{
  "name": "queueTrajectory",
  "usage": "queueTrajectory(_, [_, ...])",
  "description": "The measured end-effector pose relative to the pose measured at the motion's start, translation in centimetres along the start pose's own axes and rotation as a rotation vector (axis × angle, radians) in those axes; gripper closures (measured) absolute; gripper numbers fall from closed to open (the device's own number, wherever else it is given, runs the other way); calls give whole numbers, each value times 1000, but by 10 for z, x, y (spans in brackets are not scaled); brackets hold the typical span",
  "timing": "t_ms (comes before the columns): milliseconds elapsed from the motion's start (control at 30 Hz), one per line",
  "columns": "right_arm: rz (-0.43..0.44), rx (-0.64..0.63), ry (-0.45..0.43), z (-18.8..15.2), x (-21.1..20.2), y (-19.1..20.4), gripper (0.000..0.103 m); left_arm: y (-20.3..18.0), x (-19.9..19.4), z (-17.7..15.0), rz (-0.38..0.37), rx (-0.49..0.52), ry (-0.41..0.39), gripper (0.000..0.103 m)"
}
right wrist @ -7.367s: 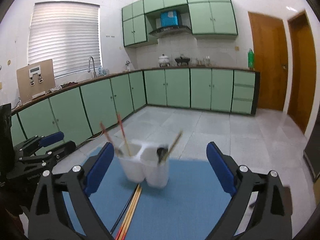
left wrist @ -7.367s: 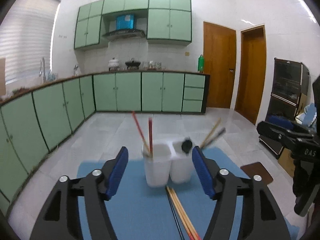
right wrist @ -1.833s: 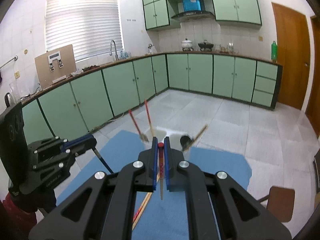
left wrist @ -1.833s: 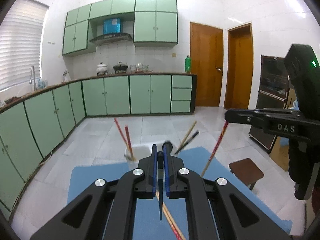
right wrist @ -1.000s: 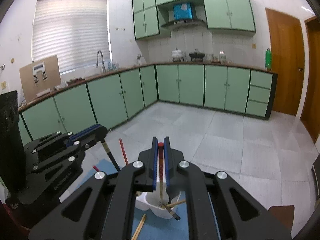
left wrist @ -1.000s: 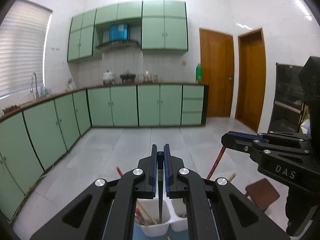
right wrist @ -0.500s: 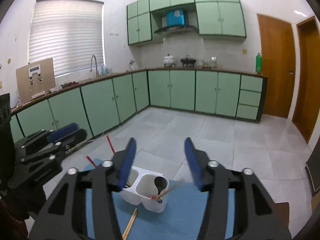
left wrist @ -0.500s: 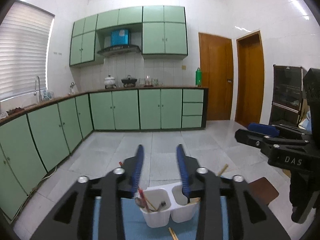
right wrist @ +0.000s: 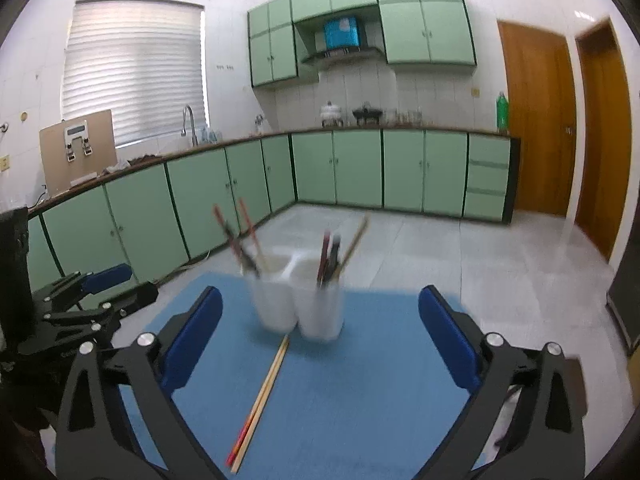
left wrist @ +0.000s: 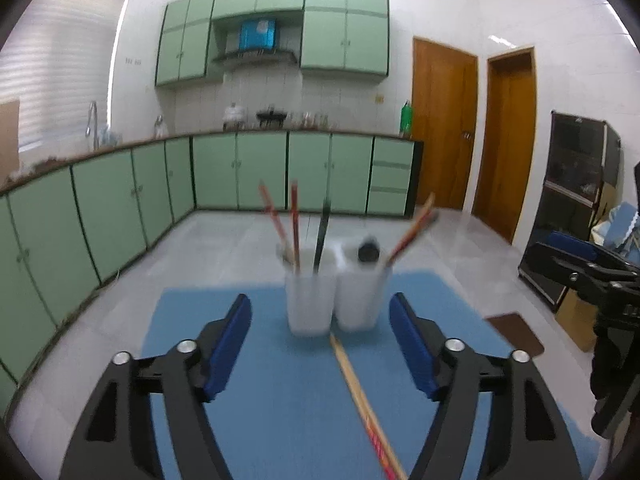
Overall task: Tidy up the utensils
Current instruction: 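Move both open grippers back to the last two chopsticks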
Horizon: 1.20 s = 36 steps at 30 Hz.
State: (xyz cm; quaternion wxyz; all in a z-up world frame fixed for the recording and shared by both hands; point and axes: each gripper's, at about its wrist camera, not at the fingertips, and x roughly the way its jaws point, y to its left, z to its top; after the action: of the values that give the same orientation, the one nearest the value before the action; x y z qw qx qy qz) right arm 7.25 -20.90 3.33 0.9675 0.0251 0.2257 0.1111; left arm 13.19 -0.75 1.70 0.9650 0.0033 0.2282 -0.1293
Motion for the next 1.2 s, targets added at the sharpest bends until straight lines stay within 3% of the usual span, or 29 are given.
queueTrajectory(233, [-15,57,160,-73,13,12,6,12,24,-74,32,-41,204,24])
queueTrajectory(433, [-14,76,265,-109,29,26,6,12,35,-108,51,-21,295,24])
queueTrajectory(733, [3,71,358,-134,45,41,6,12,41,-134,72,-28,353,24])
queueTrajectory(1200, [-10,-55,438,-149,62,73,8,29,43,-135,99,-52,397,24])
